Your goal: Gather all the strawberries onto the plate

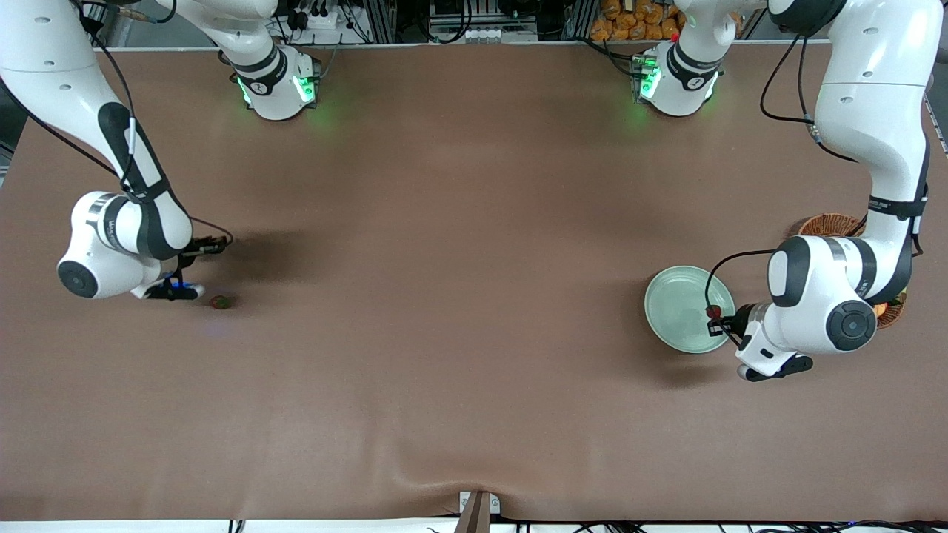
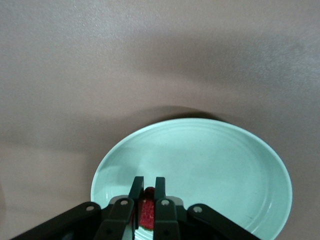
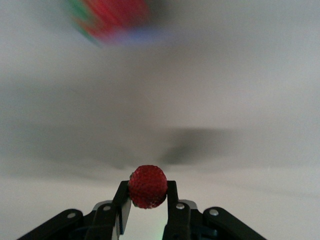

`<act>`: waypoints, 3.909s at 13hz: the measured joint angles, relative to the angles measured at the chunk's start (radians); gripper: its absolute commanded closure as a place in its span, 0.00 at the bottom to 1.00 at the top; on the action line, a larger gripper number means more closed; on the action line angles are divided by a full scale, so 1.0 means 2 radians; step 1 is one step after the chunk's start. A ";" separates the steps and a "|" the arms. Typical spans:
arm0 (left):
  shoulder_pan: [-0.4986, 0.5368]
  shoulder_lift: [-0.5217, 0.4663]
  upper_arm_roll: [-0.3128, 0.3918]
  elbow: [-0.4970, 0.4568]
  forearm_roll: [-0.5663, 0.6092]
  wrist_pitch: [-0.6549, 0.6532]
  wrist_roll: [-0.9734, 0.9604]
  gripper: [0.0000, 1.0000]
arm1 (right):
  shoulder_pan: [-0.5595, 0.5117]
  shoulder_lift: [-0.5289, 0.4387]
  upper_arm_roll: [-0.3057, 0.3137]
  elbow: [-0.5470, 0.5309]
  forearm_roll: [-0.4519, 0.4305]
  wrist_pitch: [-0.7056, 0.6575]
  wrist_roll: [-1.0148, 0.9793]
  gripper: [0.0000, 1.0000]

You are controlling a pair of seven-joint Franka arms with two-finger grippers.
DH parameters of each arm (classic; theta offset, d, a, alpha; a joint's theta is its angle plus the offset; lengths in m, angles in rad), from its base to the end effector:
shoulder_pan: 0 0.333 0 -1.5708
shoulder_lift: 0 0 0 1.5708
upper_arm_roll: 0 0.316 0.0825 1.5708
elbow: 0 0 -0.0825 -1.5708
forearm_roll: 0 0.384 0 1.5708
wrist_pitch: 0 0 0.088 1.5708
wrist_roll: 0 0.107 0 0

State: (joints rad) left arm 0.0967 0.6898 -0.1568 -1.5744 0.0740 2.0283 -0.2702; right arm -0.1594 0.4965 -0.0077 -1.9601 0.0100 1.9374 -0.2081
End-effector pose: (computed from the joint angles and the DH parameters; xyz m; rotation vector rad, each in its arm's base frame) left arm 0.6738 -0.0235 0.2220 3.1033 0.3016 -0.3607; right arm 0.5456 -0.0913 0.1898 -2.9429 -0.0513 0.7667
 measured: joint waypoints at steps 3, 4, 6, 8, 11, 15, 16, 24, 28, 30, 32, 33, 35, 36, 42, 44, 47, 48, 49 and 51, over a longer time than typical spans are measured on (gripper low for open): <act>0.000 0.003 -0.001 0.001 0.000 0.002 0.000 0.00 | 0.002 -0.005 0.054 0.055 0.001 0.017 -0.009 1.00; 0.000 0.002 -0.003 0.004 0.000 0.002 0.000 0.00 | 0.007 -0.005 0.074 0.069 0.001 0.031 -0.010 1.00; -0.005 -0.003 -0.010 0.009 0.000 0.002 -0.005 0.00 | 0.035 -0.005 0.093 0.090 0.001 0.060 -0.010 1.00; -0.021 -0.013 -0.020 0.012 0.000 0.002 -0.037 0.00 | 0.084 -0.005 0.097 0.100 0.001 0.107 -0.010 1.00; -0.049 -0.017 -0.044 0.014 -0.001 0.004 -0.118 0.00 | 0.170 0.009 0.099 0.122 0.002 0.168 -0.007 1.00; -0.110 -0.002 -0.047 0.016 -0.001 0.051 -0.222 0.00 | 0.263 0.064 0.098 0.180 0.035 0.202 0.004 1.00; -0.119 0.006 -0.046 0.016 -0.001 0.066 -0.238 0.00 | 0.279 0.081 0.098 0.190 0.038 0.222 0.004 1.00; -0.179 0.047 -0.045 0.018 -0.001 0.156 -0.335 0.00 | 0.392 0.187 0.092 0.243 0.042 0.345 0.063 0.00; -0.202 0.052 -0.044 0.022 -0.001 0.172 -0.377 0.00 | 0.394 0.193 0.068 0.260 0.041 0.347 0.066 0.00; -0.212 0.054 -0.044 0.024 -0.001 0.173 -0.395 0.00 | 0.390 0.177 0.042 0.260 0.041 0.344 0.066 0.00; -0.221 0.057 -0.044 0.026 -0.001 0.179 -0.411 0.00 | 0.375 0.146 0.014 0.250 0.041 0.329 0.066 0.00; -0.228 0.060 -0.044 0.028 -0.001 0.186 -0.425 0.00 | 0.356 0.129 0.010 0.242 0.041 0.319 0.066 0.00; -0.246 0.070 -0.044 0.041 -0.001 0.195 -0.457 0.00 | 0.301 0.098 0.007 0.230 0.041 0.277 0.058 0.00; -0.258 0.079 -0.044 0.054 -0.001 0.196 -0.473 0.01 | 0.274 0.086 0.006 0.225 0.041 0.251 0.044 0.00; -0.300 0.116 -0.041 0.095 -0.001 0.205 -0.516 0.60 | 0.144 0.035 0.006 0.132 0.041 0.203 -0.021 0.00; -0.300 0.116 -0.039 0.095 -0.001 0.205 -0.516 0.98 | 0.113 0.014 0.005 0.082 0.041 0.197 -0.024 0.00; -0.299 0.117 -0.036 0.096 0.007 0.205 -0.516 1.00 | 0.071 0.000 0.004 0.054 0.020 0.150 -0.031 0.00; -0.296 0.116 -0.034 0.097 0.015 0.202 -0.516 1.00 | 0.061 -0.003 0.003 0.054 0.003 0.139 -0.031 0.00; -0.290 0.115 -0.032 0.100 0.026 0.195 -0.516 1.00 | 0.054 -0.005 0.001 0.054 -0.008 0.134 -0.031 0.00; -0.269 0.103 -0.031 0.110 0.054 0.156 -0.514 1.00 | 0.040 -0.005 -0.001 0.052 -0.016 0.129 -0.047 0.00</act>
State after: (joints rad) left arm -0.4410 0.8957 -0.2187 -1.3547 0.1827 2.3394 -1.2981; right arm -0.0801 0.4863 -0.0088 -1.8569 -0.0217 2.1946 -0.3026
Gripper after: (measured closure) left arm 0.683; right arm 0.000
